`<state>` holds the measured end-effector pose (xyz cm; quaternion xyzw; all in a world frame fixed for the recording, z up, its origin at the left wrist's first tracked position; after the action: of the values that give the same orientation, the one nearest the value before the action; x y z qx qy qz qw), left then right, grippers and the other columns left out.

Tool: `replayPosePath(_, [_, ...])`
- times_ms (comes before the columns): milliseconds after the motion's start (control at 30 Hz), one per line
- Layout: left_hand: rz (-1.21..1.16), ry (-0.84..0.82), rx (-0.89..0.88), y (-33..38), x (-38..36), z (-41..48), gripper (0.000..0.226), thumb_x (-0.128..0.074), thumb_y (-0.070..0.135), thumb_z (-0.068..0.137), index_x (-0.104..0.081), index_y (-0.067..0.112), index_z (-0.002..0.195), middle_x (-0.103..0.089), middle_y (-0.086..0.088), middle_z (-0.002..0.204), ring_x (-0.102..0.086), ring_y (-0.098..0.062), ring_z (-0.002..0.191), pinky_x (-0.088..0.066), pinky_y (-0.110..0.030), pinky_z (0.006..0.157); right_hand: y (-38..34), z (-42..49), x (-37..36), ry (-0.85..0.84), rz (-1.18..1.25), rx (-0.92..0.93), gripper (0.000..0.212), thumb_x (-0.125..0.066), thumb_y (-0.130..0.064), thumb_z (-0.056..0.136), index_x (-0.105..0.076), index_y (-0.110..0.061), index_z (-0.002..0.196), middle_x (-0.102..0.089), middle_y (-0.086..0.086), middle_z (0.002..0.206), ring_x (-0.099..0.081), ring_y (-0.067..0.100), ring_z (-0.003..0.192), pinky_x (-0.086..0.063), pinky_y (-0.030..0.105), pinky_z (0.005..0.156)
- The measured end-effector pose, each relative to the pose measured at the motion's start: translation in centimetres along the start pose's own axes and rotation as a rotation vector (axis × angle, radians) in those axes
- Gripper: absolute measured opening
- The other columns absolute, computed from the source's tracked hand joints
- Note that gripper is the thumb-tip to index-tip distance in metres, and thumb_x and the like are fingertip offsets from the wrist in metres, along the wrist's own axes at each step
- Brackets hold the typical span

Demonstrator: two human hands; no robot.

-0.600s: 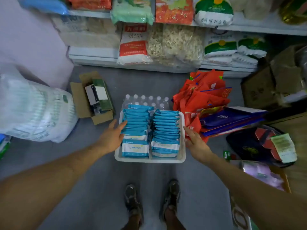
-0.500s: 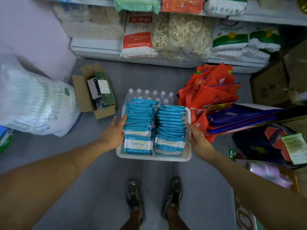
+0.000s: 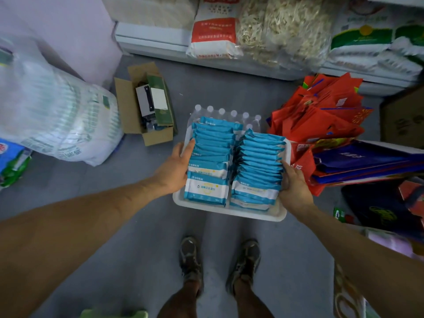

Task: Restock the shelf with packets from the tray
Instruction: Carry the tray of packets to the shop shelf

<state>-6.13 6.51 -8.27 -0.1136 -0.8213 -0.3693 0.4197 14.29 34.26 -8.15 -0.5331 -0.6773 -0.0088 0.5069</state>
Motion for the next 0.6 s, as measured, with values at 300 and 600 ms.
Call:
replayPosePath(300, [-0.044,0.035,0.047,1.5,2.5,0.0,0.102,-0.071,0.010,0.093,0.001,0.026,0.165,-0.026,-0.008,0.157,-0.049,-0.023,0.135,-0.056,-0.037,0.101,-0.3,-0.5,2.2,0.024,0.105,-0.095,0.063,-0.047,-0.001,0.098,-0.047,-0.038,0.150,-0.045,0.000,0.150,-0.052,0.023,0.133,-0.050,0.047,0.108])
replayPosePath(600, [-0.177,0.059,-0.031,9.5,11.8,-2.3,0.086,-0.078,0.033,0.089,-0.021,0.034,0.154,-0.036,0.000,0.152,-0.051,-0.012,0.129,-0.056,-0.042,0.101,-4.1,-6.6,12.2,0.120,0.207,-0.081,0.062,-0.057,-0.002,0.096,-0.049,-0.036,0.147,-0.047,0.000,0.143,-0.050,0.020,0.128,-0.046,0.043,0.108])
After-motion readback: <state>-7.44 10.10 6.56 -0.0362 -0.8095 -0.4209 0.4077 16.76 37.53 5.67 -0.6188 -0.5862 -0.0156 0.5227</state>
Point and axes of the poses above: each hand's wrist, its own z-axis towards the middle knuckle, its own x-axis out of the back of the hand, y = z × x, the point moved 10 cm from there along z, towards the middle knuckle
